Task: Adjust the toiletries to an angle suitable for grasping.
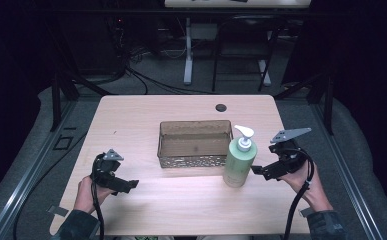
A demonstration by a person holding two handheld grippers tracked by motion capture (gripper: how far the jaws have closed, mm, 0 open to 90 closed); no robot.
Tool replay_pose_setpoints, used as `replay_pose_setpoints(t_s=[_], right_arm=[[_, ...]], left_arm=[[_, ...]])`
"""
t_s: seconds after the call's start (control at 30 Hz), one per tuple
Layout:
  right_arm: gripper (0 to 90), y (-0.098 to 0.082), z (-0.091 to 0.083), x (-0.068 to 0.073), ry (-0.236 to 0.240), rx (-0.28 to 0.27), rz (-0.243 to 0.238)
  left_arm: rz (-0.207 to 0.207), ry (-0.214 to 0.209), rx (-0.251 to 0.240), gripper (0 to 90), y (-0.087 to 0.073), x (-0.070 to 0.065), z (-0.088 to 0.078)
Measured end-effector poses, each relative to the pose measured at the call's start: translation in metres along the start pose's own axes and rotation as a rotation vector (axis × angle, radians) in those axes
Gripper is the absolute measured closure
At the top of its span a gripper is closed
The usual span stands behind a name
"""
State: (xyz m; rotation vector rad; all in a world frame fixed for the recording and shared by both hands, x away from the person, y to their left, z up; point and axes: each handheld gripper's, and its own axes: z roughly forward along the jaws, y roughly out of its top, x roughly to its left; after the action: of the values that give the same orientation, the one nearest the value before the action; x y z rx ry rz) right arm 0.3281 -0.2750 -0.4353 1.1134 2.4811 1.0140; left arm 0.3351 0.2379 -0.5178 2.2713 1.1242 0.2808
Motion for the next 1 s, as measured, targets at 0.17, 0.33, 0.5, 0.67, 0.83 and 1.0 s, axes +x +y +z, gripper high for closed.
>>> replay_pose_setpoints(t_s=[0.17, 0.33, 0.5, 0.67, 0.83, 1.0], right_arm=[[0.0, -0.008, -0.005, -0.007, -0.011, 0.040, 0.017], [0.0, -0.010, -0.005, -0.012, -0.016, 0.113, 0.006], [0.0, -0.005, -0.006, -0.014, -0.019, 0.186, -0.003], [0.0, 0.000, -0.009, -0.015, -0.024, 0.230, -0.016], [0.7, 0.007, -0.013, -0.018, -0.022, 0.264, -0.034], [2.1, 0.016, -0.018, -0.022, -0.024, 0.272, -0.042]], left_arm=[[0.005, 0.003, 0.008, 0.0, 0.000, 0.000, 0.002], [0.004, 0.000, 0.008, 0.0, 0.001, 0.001, 0.002], [0.021, -0.012, 0.024, 0.0, 0.003, -0.001, 0.004], [0.023, -0.008, 0.024, 0.0, 0.004, -0.003, 0.004], [0.029, -0.011, 0.027, 0.0, 0.006, -0.004, 0.005], [0.032, -0.008, 0.027, 0.0, 0.006, -0.004, 0.005]])
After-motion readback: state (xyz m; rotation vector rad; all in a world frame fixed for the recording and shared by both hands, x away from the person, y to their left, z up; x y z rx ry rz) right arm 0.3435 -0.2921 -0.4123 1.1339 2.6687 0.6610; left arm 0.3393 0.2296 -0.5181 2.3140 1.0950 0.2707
